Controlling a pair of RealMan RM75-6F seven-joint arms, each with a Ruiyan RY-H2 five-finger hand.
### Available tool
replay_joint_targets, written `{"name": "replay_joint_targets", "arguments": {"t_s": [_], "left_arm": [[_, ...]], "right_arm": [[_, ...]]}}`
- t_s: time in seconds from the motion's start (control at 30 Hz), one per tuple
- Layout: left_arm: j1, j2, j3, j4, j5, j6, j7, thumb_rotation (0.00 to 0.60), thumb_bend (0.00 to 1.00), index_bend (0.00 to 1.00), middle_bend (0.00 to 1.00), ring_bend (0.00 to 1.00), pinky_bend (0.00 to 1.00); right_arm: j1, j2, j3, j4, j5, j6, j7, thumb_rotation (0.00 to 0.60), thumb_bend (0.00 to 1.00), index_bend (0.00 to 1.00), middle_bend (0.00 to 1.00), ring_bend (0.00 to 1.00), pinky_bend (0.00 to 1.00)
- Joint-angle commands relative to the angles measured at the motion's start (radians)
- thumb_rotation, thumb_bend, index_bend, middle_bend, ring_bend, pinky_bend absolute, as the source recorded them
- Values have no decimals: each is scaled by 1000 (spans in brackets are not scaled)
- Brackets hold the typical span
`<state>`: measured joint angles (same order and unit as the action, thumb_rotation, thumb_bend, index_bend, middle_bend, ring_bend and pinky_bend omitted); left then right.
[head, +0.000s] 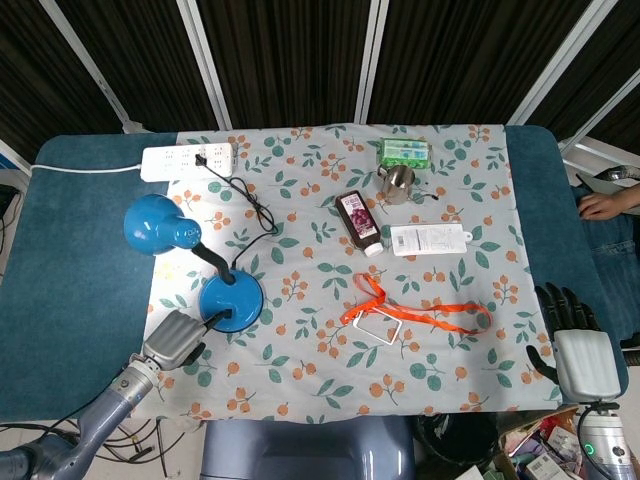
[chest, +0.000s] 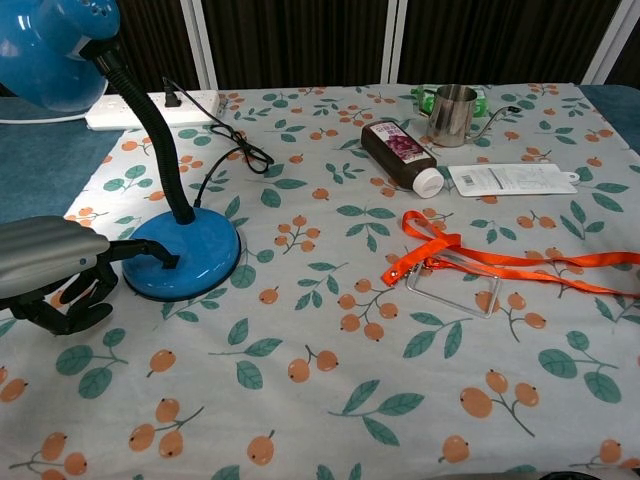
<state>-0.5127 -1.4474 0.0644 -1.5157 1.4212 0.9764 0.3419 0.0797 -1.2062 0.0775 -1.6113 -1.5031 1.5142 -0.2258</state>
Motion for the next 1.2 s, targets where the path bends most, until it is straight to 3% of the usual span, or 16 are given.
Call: {"name": "replay_joint_targets", "arguments": {"t_s": [0.03, 0.87, 1.2], "left_arm": [[0, 0, -1, 0, -1, 0, 0, 600, 503, 118, 733, 649, 691], [-5, -10, -4, 21, -19, -19, -4, 600, 504, 131, 733, 649, 691], [6, 30, -22, -32, 12, 50, -4, 600, 503, 132, 733, 649, 691]], "right_arm": [[0, 0, 0, 0, 1, 0, 0, 600, 179, 8, 55, 67, 169], [0, 0, 1, 0, 0, 1, 0, 600, 180, 8, 55, 67, 169], [0, 0, 0, 1, -1, 2, 0, 600, 180, 8, 55, 67, 169]]}}
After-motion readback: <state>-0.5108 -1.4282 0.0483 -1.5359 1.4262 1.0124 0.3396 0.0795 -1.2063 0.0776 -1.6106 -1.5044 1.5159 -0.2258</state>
